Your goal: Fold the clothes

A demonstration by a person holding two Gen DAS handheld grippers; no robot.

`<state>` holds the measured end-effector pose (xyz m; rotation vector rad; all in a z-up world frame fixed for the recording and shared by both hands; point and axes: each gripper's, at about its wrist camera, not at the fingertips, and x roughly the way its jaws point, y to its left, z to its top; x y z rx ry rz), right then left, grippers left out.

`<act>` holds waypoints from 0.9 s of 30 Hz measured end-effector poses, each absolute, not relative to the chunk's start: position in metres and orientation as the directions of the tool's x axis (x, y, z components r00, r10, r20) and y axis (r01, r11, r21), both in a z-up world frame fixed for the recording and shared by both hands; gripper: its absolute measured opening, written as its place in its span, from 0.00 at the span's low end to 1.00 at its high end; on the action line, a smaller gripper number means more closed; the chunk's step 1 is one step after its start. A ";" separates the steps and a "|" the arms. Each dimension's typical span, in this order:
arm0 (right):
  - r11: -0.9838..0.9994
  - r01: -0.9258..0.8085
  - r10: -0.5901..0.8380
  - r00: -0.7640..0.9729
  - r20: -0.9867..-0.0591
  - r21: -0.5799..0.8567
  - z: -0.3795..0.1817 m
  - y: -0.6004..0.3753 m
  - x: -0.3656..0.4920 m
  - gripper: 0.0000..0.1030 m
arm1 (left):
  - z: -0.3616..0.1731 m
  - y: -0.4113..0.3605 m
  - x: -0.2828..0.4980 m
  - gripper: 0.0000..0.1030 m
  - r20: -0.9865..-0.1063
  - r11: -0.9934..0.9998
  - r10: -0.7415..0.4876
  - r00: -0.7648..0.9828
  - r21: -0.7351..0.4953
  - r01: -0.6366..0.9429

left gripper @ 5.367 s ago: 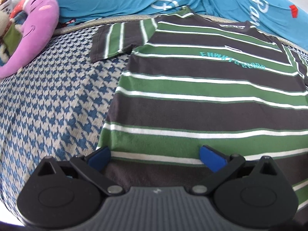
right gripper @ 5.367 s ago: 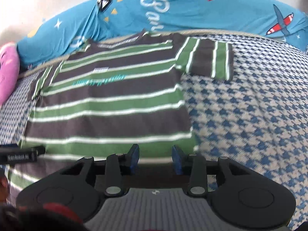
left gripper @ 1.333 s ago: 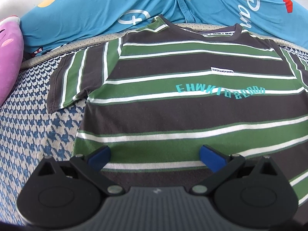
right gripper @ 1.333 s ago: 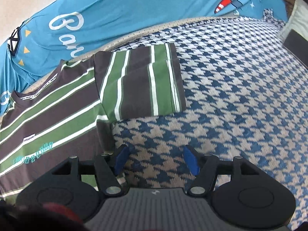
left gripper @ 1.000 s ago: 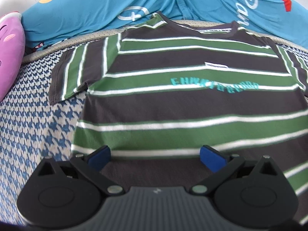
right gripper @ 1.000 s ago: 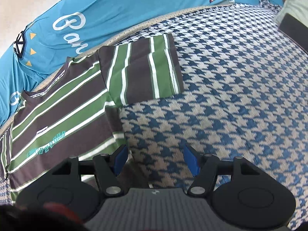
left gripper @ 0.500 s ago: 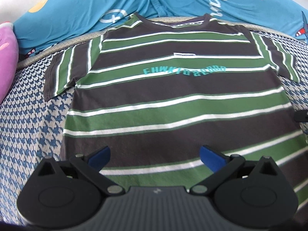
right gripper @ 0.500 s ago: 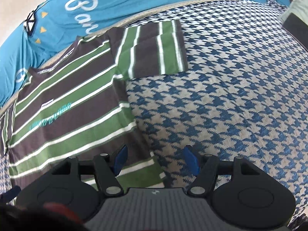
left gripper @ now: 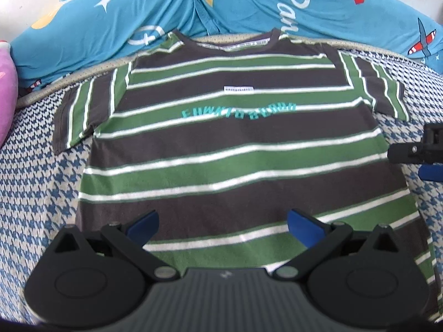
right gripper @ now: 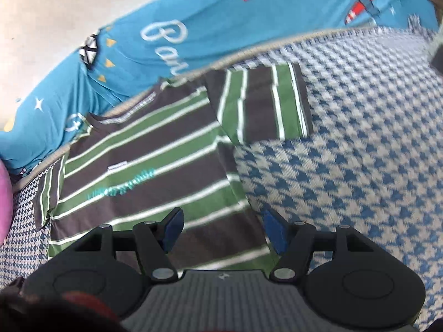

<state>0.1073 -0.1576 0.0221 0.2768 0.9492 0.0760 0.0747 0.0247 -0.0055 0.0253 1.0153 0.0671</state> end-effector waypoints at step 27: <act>0.936 0.102 0.178 0.687 -0.704 0.336 0.008 -0.229 0.138 0.47 | -0.014 0.054 0.094 1.00 -0.846 0.989 0.114 0.520 0.046 -0.142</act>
